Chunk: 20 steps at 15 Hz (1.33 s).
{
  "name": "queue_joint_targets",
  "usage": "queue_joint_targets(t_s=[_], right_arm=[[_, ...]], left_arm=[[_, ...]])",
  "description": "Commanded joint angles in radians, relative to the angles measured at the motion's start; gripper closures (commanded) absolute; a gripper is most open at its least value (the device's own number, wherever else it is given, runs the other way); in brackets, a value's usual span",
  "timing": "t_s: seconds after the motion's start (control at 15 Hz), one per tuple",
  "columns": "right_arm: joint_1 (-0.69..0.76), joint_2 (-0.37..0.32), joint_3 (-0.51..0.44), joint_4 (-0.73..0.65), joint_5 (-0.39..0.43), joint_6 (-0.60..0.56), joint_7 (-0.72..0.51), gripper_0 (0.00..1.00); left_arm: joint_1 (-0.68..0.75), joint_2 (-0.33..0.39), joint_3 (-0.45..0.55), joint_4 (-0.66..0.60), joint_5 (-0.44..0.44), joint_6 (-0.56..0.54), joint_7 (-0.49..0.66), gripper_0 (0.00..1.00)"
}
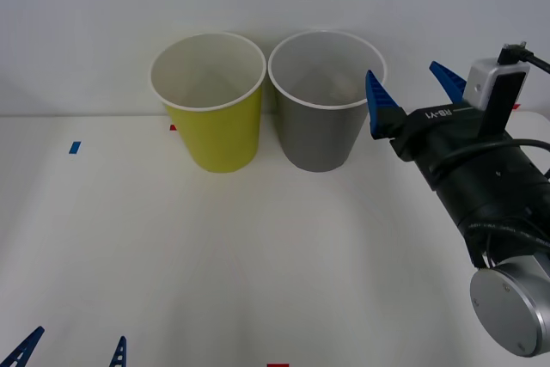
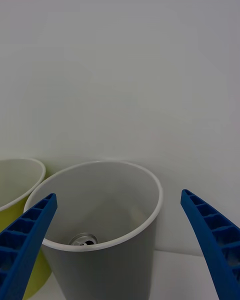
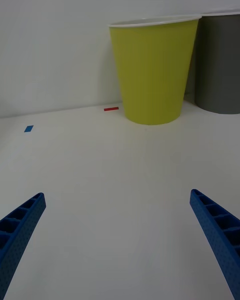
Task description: Put cans in the gray bin and PET bottles in the light green bin.
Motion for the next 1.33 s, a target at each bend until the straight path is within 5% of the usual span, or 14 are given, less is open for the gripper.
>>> queue_joint_targets(t_s=[0.07, 0.53, 1.0, 1.33], right_arm=[[0.117, -0.008, 0.025, 0.000, 0.001, -0.119, 0.013, 0.17], [0.404, -0.013, 0.100, 0.011, 0.030, -0.410, 0.054, 0.17], [0.445, -0.053, 0.140, 0.359, 0.083, -0.924, 0.102, 0.17], [0.557, -0.105, 0.144, 0.386, 0.089, -1.002, 0.097, 0.17]], left_arm=[[0.000, 0.000, 0.000, 0.000, 0.000, 0.000, 0.000, 0.00], [0.000, 0.000, 0.000, 0.000, 0.000, 0.000, 0.000, 0.00], [0.000, 0.000, 0.000, 0.000, 0.000, 0.000, 0.000, 0.00], [0.000, 0.000, 0.000, 0.000, 0.000, 0.000, 0.000, 0.00]])
